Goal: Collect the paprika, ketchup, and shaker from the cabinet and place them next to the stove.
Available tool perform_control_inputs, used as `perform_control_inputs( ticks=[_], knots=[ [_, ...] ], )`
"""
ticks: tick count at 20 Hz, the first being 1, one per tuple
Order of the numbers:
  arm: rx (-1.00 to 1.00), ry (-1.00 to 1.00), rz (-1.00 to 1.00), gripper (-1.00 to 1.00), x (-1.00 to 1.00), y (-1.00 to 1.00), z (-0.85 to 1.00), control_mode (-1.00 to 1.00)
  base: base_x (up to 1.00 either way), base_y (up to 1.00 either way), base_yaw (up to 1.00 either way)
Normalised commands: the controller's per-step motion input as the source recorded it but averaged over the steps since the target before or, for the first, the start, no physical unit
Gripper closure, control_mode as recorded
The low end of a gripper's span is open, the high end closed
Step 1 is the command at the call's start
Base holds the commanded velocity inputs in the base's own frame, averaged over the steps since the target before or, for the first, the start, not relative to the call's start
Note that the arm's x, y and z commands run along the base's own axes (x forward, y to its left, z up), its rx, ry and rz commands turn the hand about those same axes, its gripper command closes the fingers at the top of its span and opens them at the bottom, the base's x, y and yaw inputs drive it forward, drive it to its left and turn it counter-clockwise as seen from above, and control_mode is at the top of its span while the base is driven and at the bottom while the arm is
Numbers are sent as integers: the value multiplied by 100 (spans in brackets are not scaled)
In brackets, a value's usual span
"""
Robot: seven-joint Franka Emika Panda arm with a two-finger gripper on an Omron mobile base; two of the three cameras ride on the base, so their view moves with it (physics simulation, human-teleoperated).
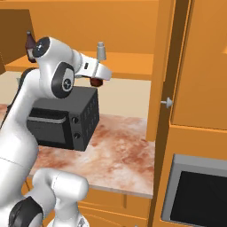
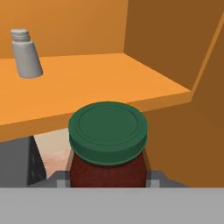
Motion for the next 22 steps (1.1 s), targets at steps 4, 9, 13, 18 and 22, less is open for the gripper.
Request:
perform_control_inputs(
  ticks=[4,9,13,18,22],
  knots=[
    [0,0,1,100,-69,27,0,-100,0,0,0],
    [-1,-2,5,100,-57,20,0,-100,0,0,0],
    [-2,-1,9,100,-41,14,-5,-100,0,0,0],
    [-3,0,8,100,-24,13,-8,100,-6,3,2],
    [0,0,0,100,0,0,0,100,-41,6,14]
  ],
)
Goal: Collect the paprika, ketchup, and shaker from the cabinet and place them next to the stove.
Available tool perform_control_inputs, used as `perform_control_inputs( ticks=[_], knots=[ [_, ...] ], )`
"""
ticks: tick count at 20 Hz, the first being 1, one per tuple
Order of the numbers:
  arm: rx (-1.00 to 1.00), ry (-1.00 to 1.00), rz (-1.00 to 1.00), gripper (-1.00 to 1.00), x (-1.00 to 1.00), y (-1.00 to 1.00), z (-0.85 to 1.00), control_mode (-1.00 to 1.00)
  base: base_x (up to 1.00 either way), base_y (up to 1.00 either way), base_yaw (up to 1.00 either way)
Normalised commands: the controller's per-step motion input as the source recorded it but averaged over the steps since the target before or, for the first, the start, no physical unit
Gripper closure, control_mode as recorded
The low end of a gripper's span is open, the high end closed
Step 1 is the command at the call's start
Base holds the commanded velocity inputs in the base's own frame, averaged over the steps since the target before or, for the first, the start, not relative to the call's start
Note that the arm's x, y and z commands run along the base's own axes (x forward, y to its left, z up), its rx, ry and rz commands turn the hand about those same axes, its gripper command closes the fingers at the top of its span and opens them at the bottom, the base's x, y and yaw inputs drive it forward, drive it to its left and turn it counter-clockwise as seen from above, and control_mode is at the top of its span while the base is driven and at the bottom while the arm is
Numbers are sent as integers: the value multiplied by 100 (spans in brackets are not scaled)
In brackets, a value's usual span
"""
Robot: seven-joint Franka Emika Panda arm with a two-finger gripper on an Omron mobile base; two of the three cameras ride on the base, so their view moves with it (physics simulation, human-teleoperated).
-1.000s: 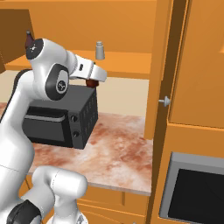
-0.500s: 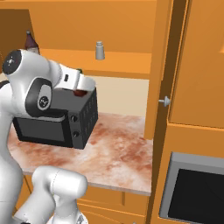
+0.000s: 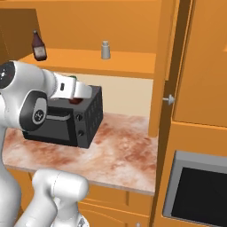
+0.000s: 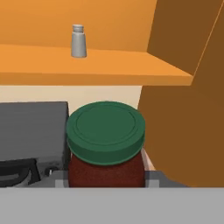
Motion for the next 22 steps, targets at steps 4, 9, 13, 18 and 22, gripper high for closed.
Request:
perform_control_inputs(
  ticks=[4,9,13,18,22],
  knots=[
    [0,0,0,100,0,0,0,100,-31,0,18],
    [0,0,0,100,0,0,0,100,-21,0,22],
    [0,0,0,100,0,0,0,100,-13,-3,24],
    [0,0,0,100,0,0,0,100,-11,-21,19],
    [0,0,0,100,0,0,0,100,-10,-26,13]
  ],
)
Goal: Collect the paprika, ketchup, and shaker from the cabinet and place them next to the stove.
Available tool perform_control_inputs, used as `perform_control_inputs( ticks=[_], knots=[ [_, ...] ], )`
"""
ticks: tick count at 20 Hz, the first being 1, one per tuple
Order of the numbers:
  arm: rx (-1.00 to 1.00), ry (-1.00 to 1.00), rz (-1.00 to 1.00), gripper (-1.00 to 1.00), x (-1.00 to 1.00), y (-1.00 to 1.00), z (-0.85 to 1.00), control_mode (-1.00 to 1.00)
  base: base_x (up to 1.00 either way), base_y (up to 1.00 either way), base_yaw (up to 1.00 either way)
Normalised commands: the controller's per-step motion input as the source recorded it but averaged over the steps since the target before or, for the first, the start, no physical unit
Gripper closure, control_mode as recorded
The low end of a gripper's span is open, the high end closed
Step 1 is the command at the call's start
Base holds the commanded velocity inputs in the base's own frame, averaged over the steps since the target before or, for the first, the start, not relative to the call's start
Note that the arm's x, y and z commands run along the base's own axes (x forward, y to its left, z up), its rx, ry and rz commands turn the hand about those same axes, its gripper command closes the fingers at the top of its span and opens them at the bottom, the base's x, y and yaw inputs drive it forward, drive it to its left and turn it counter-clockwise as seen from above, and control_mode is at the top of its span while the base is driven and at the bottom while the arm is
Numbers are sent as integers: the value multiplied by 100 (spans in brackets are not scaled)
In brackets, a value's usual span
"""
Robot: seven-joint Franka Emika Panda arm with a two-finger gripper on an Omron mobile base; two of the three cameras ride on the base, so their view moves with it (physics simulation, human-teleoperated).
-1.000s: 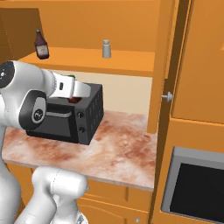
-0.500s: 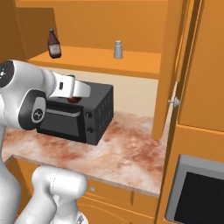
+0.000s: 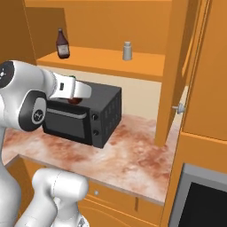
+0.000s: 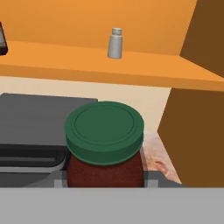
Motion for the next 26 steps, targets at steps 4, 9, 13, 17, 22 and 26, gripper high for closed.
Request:
perform_control_inputs(
  ticks=[4,9,13,17,22,26],
  knots=[
    [0,0,0,100,0,0,0,100,0,-31,10],
    [0,0,0,100,0,0,0,100,33,-28,2],
    [0,0,0,100,0,0,0,100,65,-1,0],
    [0,0,0,100,0,0,0,100,4,-33,2],
    [0,0,0,100,0,0,0,100,-3,-53,6],
    [0,0,0,100,0,0,0,100,-28,-46,6]
  ],
)
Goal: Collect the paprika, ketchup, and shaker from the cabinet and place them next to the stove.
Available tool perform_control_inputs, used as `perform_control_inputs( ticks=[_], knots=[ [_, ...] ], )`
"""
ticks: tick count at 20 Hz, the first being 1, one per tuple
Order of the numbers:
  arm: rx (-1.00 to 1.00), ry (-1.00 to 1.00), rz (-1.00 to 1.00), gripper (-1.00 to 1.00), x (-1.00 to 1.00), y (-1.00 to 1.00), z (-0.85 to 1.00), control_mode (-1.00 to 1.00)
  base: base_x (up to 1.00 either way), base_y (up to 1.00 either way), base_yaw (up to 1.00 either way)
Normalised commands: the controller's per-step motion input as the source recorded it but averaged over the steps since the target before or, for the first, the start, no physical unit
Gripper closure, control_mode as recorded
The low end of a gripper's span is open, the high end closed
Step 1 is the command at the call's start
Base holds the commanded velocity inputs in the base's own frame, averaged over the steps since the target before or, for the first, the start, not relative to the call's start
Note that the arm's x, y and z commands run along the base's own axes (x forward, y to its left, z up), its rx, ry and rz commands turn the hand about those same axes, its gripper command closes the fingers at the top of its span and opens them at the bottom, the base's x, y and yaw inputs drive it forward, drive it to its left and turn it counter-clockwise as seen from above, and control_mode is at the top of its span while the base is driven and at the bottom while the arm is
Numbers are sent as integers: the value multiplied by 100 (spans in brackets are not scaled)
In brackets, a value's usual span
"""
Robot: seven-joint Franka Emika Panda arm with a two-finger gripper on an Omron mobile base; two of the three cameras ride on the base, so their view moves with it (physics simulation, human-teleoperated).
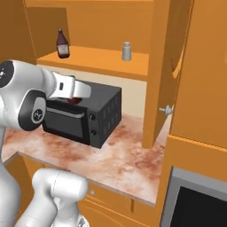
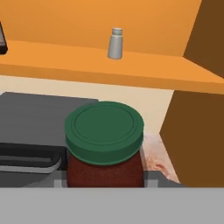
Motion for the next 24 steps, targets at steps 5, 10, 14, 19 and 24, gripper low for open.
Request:
perform_control_inputs(
  ticks=[5,10,14,19,24],
  knots=[
    [0,0,0,100,0,0,0,100,-53,-50,5],
    [0,0,0,100,0,0,0,100,-60,-34,5],
    [0,0,0,100,0,0,0,100,-30,20,18],
    [0,0,0,100,0,0,0,100,-21,48,27],
    [0,0,0,100,0,0,0,100,-26,49,36]
  ],
)
